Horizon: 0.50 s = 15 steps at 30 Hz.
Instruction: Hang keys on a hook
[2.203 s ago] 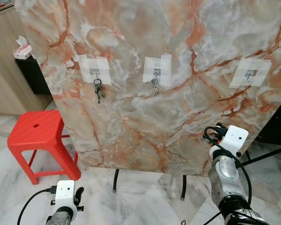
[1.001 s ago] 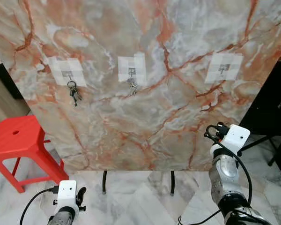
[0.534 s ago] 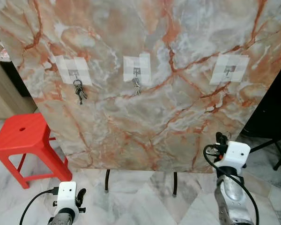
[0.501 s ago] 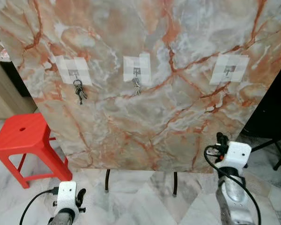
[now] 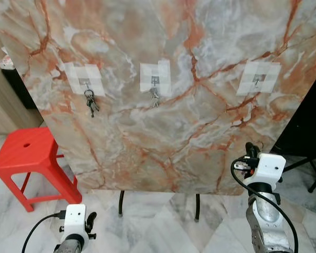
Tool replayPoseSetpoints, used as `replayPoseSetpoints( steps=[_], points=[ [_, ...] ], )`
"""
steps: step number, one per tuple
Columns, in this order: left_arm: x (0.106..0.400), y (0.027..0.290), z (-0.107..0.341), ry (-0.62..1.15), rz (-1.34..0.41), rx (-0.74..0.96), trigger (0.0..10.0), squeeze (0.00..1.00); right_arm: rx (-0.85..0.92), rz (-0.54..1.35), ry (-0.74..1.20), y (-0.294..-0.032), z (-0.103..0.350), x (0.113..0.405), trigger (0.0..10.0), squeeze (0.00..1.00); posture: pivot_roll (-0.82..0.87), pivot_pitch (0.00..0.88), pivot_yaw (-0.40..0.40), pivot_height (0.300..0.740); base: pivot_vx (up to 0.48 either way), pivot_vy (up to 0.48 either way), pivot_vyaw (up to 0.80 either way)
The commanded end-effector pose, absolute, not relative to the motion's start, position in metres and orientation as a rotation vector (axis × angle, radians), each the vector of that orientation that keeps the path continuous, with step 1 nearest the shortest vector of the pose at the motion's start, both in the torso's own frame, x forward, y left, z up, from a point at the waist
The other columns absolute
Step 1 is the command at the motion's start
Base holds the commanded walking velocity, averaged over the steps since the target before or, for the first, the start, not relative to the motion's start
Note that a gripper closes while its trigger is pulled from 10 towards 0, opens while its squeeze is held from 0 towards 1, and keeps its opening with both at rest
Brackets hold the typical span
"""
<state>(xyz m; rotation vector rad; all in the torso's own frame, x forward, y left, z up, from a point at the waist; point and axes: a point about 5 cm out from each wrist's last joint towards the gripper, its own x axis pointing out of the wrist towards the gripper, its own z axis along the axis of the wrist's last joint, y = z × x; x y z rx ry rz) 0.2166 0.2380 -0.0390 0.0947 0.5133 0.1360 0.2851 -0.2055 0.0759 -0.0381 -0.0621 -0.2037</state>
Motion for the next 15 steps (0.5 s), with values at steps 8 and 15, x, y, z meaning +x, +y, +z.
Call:
replayPoseSetpoints(
  steps=[8,15],
  points=[
    [0.2125,0.2392,-0.0412,0.527,0.125,0.111,10.0,0.00,-0.034,-0.210,-0.065,-0.2023,0.0795,0.2847,10.0,0.00,-0.02,0.000,0.002,0.740,0.256,0.000,0.00],
    [0.2133,0.2385,-0.0409,0.524,0.127,0.115,10.0,0.00,-0.029,-0.212,-0.068,-0.2011,0.0810,0.2870,10.0,0.00,-0.02,0.000,-0.002,0.740,0.150,0.000,0.00]
  ],
)
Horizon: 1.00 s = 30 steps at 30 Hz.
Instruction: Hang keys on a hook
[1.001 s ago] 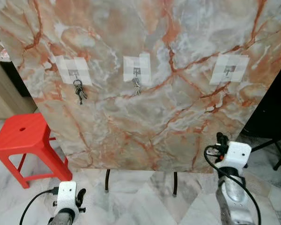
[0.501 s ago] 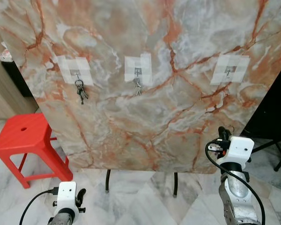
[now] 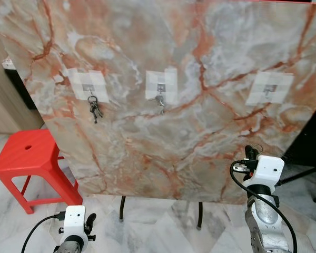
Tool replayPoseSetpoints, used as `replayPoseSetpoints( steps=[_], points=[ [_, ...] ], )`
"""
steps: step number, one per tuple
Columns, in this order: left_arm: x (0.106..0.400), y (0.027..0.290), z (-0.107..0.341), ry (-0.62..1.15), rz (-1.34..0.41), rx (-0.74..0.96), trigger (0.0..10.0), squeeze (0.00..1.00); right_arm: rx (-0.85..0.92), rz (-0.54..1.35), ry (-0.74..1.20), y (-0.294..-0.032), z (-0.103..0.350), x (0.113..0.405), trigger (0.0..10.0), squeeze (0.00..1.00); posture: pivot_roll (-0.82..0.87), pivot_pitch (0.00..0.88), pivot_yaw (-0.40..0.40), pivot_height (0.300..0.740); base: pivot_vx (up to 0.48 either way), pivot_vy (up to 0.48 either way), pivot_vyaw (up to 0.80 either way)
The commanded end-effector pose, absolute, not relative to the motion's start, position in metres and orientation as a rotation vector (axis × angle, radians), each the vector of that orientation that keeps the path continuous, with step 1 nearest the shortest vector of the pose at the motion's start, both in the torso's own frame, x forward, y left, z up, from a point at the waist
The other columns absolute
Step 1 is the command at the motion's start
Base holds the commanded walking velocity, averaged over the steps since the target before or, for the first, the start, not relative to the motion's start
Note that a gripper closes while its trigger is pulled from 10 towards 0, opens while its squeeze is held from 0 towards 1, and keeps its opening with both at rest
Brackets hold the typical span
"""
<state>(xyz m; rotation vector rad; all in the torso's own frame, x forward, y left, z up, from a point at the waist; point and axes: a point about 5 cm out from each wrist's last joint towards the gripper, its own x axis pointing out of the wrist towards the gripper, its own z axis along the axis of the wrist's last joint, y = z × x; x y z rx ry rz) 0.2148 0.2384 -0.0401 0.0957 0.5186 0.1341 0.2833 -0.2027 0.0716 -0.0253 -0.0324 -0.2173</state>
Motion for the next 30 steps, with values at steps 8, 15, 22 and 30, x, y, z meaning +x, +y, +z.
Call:
replayPoseSetpoints(
  steps=[8,15,22,30],
  points=[
    [0.2131,0.2388,-0.0410,0.526,0.125,0.116,10.0,0.00,-0.024,-0.215,-0.058,-0.1993,0.0797,0.2879,10.0,0.00,-0.02,0.000,-0.004,0.740,0.000,0.000,0.00],
    [0.2138,0.2387,-0.0401,0.519,0.127,0.114,10.0,0.00,-0.016,-0.216,-0.052,-0.1970,0.0800,0.2909,10.0,0.00,-0.02,0.000,-0.005,0.740,0.267,0.000,0.00],
    [0.2140,0.2374,-0.0404,0.518,0.125,0.110,10.0,0.00,-0.009,-0.220,-0.035,-0.1954,0.0791,0.2939,10.0,0.00,-0.01,0.000,-0.005,0.740,0.279,0.000,-0.25],
    [0.2136,0.2372,-0.0406,0.517,0.127,0.108,10.0,0.00,-0.008,-0.217,-0.050,-0.1932,0.0803,0.2932,10.0,0.00,-0.01,0.000,-0.007,0.740,0.207,0.000,0.00]
  ],
)
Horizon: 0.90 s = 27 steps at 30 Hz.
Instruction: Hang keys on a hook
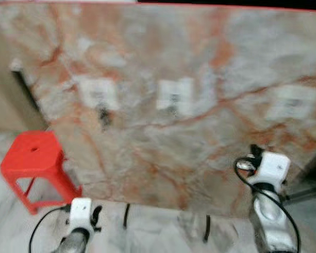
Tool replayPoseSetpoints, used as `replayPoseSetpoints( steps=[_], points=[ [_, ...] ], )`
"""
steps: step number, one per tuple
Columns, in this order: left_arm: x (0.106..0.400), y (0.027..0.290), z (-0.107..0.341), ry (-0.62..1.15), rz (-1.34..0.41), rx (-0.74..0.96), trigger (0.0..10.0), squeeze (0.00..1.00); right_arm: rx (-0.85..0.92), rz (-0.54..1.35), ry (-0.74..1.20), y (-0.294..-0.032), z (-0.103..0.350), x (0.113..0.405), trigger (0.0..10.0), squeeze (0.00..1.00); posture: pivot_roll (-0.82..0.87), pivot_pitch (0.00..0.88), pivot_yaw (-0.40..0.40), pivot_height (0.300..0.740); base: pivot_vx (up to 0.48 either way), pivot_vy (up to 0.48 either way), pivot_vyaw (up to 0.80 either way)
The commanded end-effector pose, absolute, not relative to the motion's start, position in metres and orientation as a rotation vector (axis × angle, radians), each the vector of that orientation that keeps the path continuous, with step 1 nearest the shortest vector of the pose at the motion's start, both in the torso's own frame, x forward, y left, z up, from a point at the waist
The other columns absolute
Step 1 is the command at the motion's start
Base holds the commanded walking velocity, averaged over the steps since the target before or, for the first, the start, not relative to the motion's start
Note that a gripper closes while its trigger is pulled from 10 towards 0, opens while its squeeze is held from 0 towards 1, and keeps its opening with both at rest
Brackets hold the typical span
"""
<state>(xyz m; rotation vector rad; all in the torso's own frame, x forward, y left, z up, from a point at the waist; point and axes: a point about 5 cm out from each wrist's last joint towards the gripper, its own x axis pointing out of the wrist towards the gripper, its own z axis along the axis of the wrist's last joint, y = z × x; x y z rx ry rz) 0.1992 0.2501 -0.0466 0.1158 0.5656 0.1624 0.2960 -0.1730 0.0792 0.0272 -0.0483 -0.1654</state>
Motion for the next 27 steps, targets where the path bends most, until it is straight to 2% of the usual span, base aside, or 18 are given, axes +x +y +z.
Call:
replayPoseSetpoints(
  steps=[1,18,27],
  points=[
    [0.214,0.237,-0.040,0.516,0.128,0.108,10.0,0.00,-0.007,-0.218,-0.050,-0.193,0.080,0.293,10.0,0.00,-0.01,0.000,-0.007,0.740,0.000,0.000,0.00],
    [0.212,0.238,-0.041,0.516,0.131,0.108,10.0,0.00,-0.009,-0.265,-0.056,-0.193,0.080,0.291,10.0,0.00,-0.01,0.000,-0.006,0.740,0.000,0.000,0.00],
    [0.212,0.239,-0.041,0.521,0.127,0.111,10.0,0.00,-0.046,-0.398,-0.086,-0.213,0.086,0.287,10.0,0.00,-0.01,0.000,0.000,0.740,0.000,0.000,0.00]
  ],
)
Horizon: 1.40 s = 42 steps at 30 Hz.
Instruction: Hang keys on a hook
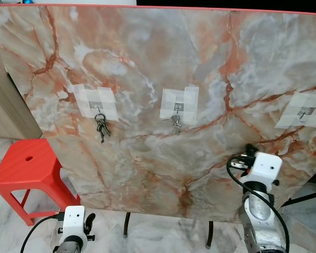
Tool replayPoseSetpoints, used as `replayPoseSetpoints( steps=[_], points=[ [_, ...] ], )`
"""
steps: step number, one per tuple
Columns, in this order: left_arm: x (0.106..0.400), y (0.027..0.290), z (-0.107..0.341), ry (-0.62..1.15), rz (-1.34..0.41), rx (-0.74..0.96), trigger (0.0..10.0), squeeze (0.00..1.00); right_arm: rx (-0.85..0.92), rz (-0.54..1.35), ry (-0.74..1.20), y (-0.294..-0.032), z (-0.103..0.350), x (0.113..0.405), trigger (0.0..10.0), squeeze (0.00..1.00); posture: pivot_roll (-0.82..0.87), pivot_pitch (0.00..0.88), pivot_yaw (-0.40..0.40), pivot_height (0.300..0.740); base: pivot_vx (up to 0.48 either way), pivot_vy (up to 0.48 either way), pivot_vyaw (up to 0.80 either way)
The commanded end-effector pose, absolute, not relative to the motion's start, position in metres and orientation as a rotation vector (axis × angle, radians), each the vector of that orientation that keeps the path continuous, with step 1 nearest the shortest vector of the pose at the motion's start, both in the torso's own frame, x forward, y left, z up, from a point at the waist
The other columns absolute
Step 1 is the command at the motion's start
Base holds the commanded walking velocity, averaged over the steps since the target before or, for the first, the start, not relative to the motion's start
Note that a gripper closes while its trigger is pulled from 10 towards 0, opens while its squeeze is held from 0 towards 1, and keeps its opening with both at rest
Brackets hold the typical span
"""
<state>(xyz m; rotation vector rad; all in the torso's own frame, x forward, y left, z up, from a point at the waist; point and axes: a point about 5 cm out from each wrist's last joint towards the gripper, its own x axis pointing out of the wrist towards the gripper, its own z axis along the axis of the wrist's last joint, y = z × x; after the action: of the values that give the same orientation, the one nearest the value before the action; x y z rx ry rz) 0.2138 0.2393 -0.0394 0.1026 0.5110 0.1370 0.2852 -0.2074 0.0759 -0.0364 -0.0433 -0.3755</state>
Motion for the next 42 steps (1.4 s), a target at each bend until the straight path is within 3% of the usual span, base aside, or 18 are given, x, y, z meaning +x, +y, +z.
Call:
replayPoseSetpoints(
  steps=[1,19,42],
  points=[
    [0.212,0.238,-0.041,0.521,0.126,0.111,10.0,0.00,-0.053,-0.398,-0.093,-0.215,0.089,0.288,10.0,0.00,-0.01,0.000,0.000,0.740,0.000,0.000,0.00],
    [0.214,0.235,-0.041,0.524,0.115,0.111,10.0,0.00,-0.157,-0.427,-0.201,-0.252,0.128,0.297,10.0,0.00,-0.03,0.000,0.003,0.740,0.000,0.000,0.00],
    [0.216,0.232,-0.041,0.526,0.097,0.119,10.0,0.00,-0.199,-0.353,-0.205,-0.260,0.141,0.298,10.0,0.00,-0.03,0.000,0.008,0.740,0.000,0.000,0.00]
  ],
)
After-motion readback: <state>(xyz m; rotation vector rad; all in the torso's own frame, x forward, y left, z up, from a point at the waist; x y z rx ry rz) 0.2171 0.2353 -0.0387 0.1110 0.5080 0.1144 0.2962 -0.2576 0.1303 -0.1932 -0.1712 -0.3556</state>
